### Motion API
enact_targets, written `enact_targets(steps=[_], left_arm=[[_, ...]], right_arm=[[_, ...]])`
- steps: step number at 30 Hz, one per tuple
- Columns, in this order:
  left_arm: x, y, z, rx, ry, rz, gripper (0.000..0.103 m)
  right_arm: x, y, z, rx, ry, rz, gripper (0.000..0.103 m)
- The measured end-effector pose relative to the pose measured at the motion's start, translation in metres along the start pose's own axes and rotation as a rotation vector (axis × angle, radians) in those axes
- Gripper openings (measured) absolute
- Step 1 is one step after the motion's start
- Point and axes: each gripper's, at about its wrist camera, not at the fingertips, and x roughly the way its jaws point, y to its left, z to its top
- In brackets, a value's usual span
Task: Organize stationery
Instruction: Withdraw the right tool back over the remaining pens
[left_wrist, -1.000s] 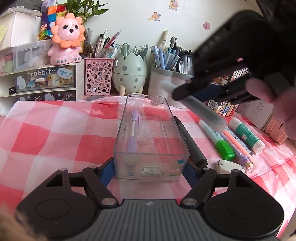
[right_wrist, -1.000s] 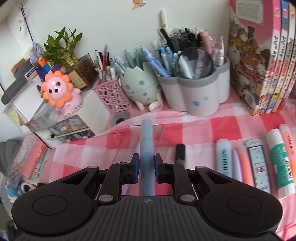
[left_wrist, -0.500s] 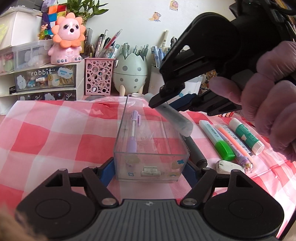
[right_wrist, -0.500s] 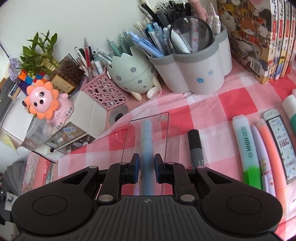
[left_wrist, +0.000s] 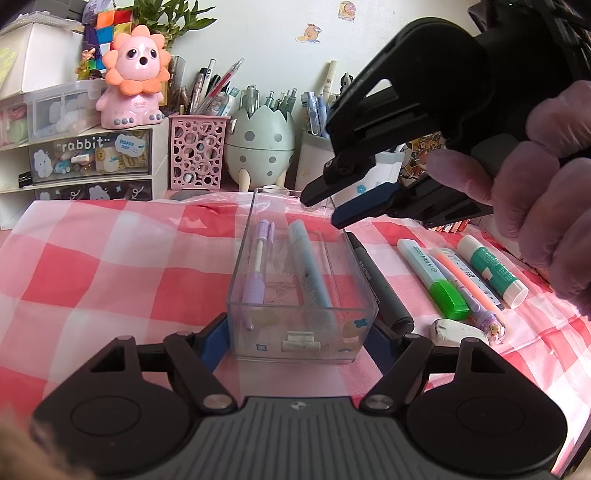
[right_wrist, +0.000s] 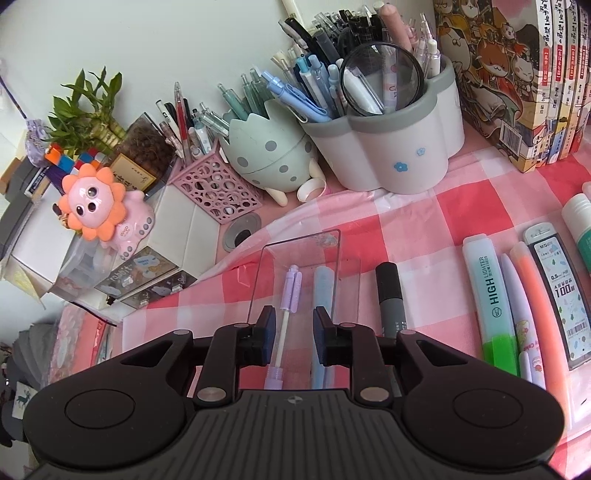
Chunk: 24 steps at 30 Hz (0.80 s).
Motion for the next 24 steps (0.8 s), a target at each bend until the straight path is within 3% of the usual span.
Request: enact_targets(steps=[24], left_arm=[[0.000,0.000,0.000,0.000,0.000,-0.001,0.050]], right_arm=[[-0.036,-0.044,-0.008,-0.028,-0.080,-0.060,0.054]])
